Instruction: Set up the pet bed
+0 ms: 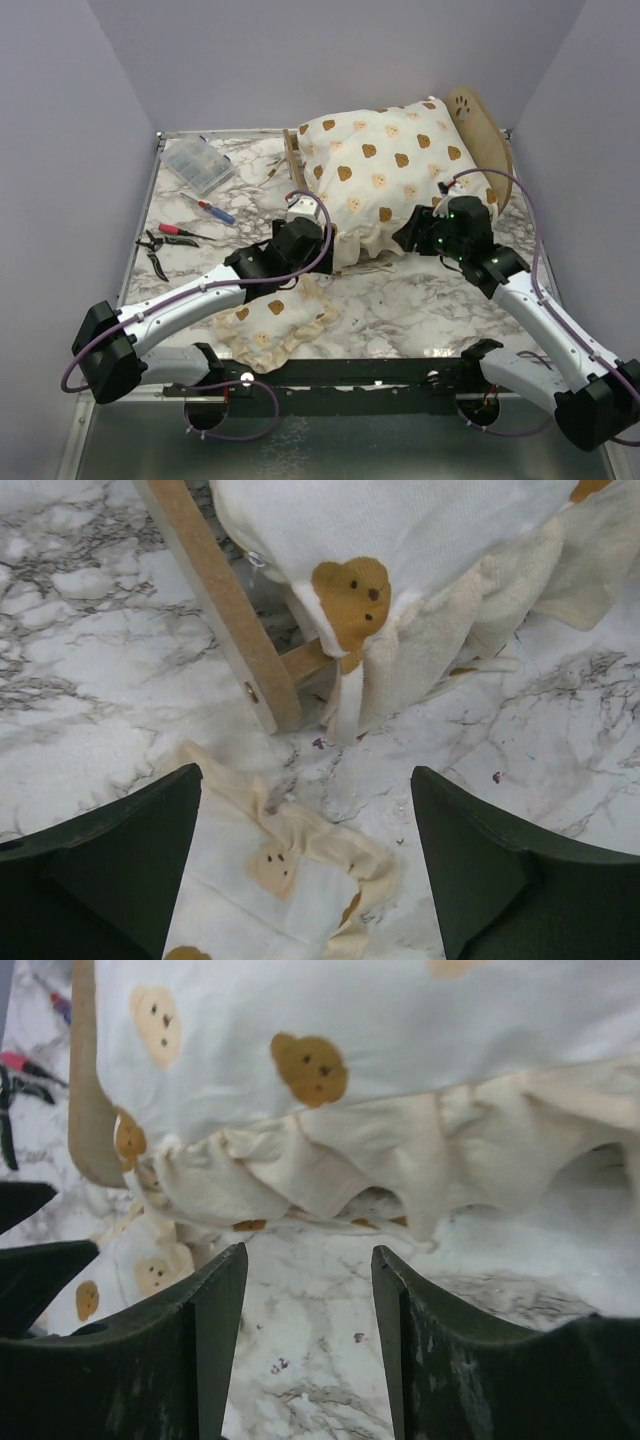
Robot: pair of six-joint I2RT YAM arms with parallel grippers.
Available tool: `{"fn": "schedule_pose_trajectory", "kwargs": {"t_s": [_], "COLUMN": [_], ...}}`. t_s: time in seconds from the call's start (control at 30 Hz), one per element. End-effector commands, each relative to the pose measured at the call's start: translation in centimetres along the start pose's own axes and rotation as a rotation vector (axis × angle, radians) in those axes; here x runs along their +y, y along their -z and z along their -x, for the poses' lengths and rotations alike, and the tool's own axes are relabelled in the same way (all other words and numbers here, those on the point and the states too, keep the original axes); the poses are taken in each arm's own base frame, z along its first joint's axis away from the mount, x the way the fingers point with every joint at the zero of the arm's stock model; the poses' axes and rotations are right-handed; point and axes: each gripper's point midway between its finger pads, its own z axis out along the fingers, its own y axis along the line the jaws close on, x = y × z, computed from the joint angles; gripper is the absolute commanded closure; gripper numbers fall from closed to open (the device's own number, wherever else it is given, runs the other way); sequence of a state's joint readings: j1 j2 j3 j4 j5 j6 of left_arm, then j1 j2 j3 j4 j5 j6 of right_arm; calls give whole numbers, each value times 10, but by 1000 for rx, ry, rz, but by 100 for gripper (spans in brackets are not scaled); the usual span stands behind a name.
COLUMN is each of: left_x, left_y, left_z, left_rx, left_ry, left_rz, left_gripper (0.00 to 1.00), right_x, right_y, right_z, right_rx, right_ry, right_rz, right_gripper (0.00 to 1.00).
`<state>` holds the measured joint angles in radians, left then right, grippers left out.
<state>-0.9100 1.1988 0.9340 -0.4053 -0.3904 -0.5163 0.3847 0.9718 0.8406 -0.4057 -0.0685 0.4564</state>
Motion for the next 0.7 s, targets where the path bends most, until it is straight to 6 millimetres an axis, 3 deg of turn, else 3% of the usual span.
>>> {"fn": "schedule_pose_trajectory", "kwargs": {"t_s": [0.0,0.13,0.23,0.27,0.67], "left_x": [-29,-28,-23,-20,-12], "left_y": [-16,-32,-42,-45,-67], "left_z": [-5,-10,-12,-12,-37], "left_rx": [-21,-61,-94,-108,-127], "left_ry": [74,78,88,91,119], "left_rz": [-74,2,62,87,149], "left_gripper": [18,28,51,53,66], "right_x": [37,30,25,23,17], "right_y": [-15,-21,-22,-22,-20], "right_z": [-15,-32,-38,-40,-60], "right_rx": [7,31,37,38,71], "right_ry": [-42,-60,-56,-54,-38], "right_rz": [171,157,144,142,157], "right_gripper": [42,42,42,41,41]}}
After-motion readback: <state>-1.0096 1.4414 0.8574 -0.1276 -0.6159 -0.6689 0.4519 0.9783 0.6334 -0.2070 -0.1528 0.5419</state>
